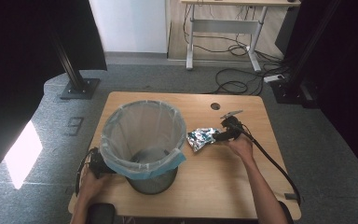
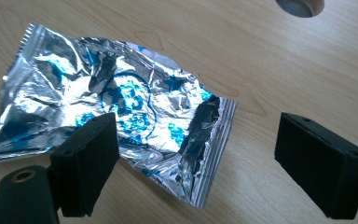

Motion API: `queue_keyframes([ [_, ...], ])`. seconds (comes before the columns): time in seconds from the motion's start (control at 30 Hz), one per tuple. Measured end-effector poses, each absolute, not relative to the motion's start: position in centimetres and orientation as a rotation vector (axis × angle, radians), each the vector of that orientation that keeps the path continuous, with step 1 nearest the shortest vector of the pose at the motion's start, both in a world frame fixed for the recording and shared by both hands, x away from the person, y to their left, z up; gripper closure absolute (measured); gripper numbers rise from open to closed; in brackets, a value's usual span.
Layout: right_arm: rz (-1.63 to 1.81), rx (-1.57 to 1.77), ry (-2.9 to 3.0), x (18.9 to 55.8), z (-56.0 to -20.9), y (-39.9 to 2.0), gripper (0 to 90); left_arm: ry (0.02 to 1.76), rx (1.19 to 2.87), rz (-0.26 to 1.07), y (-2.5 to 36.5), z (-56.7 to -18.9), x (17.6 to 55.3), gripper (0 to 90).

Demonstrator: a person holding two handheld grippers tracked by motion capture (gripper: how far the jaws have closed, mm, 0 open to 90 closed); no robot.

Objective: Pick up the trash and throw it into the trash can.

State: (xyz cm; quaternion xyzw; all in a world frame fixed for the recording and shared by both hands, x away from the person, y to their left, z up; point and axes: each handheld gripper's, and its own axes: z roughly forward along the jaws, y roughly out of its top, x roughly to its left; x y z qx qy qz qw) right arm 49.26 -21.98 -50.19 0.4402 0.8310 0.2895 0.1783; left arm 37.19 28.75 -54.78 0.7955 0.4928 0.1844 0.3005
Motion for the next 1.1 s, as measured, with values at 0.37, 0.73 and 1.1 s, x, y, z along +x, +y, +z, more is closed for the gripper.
queue_keyframes([
  [0.37, 0.759, 1.325, 2.398, 49.8, -53.4, -21.8, 28.6, 1.308, 2.111, 0.489, 28.8, -54.8, 37.2, 0.0],
  [0.73, 0.765, 1.393, 2.385, 49.0, -52.9, -22.7, 75.1, 1.308, 2.111, 0.49, 28.8, -54.8, 37.2, 0.0],
  [1.1, 0.779, 1.407, 2.429, 48.7, -52.0, -23.1, 84.7, 1.308, 2.11, 0.49, 28.8, -54.8, 37.2, 0.0],
])
